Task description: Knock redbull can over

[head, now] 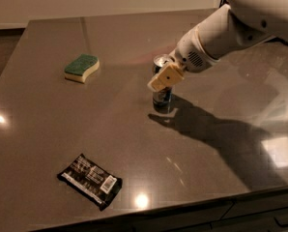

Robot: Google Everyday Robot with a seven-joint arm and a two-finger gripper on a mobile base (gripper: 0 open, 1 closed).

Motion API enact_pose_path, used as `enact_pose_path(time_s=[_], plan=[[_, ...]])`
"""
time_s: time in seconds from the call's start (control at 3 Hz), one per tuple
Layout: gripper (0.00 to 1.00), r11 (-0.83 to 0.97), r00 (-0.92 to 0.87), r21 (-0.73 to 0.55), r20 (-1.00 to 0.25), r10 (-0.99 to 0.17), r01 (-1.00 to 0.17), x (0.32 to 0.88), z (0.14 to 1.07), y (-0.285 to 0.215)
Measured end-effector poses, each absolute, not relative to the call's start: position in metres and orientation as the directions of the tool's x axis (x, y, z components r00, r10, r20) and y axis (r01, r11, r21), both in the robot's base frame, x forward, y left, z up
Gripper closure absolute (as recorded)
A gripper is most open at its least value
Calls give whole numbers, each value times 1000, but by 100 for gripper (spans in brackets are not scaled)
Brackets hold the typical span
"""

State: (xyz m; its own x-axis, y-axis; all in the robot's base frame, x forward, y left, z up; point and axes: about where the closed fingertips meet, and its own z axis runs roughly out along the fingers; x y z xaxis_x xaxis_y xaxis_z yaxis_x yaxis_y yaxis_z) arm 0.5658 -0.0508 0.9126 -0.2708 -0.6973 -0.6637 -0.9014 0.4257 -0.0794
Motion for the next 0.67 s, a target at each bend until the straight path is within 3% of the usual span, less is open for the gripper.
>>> enact_pose_path(time_s=[0.67], plan=[[86, 400, -252, -98, -634, -731, -911, 560, 936, -49]])
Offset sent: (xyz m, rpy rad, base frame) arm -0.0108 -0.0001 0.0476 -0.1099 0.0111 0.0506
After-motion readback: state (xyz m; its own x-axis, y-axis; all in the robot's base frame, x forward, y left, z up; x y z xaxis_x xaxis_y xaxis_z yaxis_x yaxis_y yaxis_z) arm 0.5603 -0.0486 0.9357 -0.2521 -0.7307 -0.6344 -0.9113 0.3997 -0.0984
